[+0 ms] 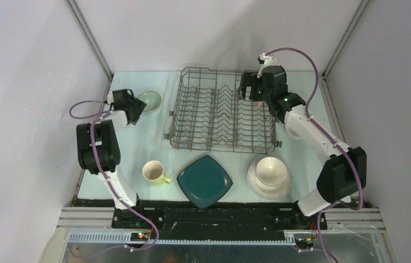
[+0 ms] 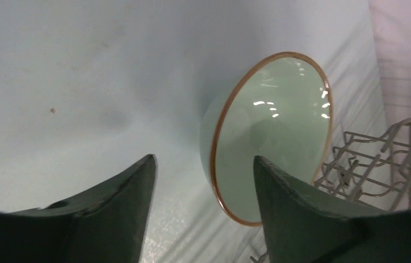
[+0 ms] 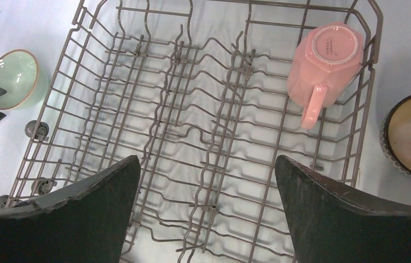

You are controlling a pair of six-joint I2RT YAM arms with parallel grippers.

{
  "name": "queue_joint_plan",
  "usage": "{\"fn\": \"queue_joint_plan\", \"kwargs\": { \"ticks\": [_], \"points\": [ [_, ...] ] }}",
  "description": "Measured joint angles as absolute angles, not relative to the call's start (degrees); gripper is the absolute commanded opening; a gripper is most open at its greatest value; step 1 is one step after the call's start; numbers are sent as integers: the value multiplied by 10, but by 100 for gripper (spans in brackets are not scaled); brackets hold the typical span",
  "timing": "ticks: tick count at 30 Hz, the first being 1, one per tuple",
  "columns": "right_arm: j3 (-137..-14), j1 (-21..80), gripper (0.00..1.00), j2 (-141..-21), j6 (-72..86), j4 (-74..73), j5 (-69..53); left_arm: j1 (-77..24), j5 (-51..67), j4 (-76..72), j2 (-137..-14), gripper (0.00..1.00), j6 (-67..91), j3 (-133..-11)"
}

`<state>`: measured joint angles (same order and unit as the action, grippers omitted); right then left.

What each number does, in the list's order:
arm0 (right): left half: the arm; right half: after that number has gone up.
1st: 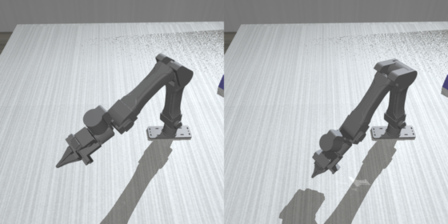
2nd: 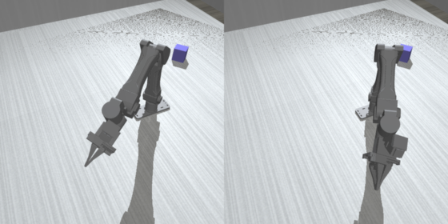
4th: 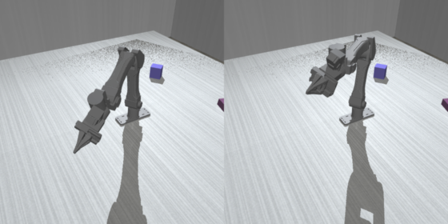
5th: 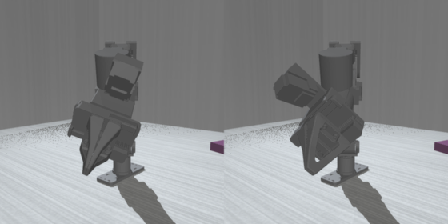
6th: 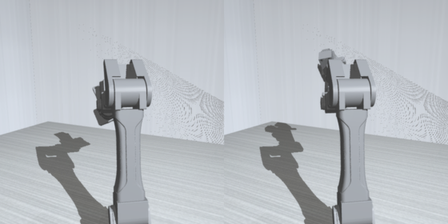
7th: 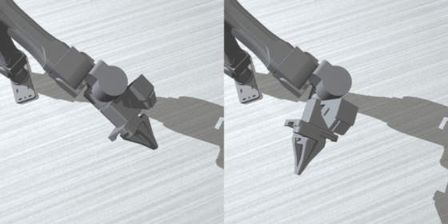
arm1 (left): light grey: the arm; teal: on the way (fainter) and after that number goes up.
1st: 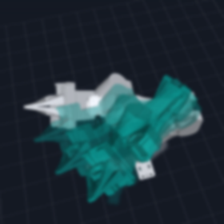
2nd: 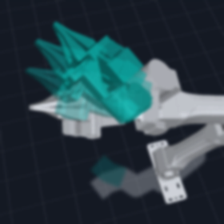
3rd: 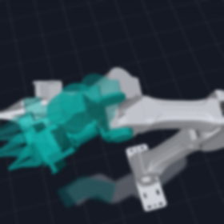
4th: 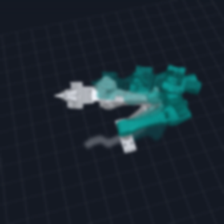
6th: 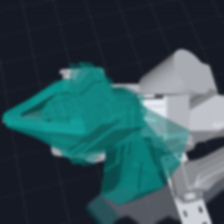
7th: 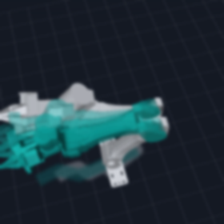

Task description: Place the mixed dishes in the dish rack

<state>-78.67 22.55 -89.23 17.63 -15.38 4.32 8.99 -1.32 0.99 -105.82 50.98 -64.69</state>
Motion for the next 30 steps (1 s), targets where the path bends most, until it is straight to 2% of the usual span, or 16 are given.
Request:
{"fn": "queue_joint_plan", "kwargs": {
  "ticks": [4,6,8,9,11,20,30],
  "points": [
    [-780,225,96,-889,176,-149,34,93,5,-9,-1090,56,521,-655],
    [-780,225,95,-886,176,-148,32,94,12,-13,-1104,45,524,-657],
    [-780,225,95,-880,176,-147,32,95,19,-15,-1114,24,527,-660],
    [-780,225,94,-878,176,-147,32,95,23,-17,-1119,6,528,-663],
    [-780,225,94,-872,176,-144,30,95,30,-21,-1124,1,532,-668],
    [-772,220,94,-861,176,-141,16,100,37,-39,-1098,0,525,-627],
    [-759,212,94,-850,186,-128,-25,101,37,-34,-901,0,529,-515]
  ]
}}
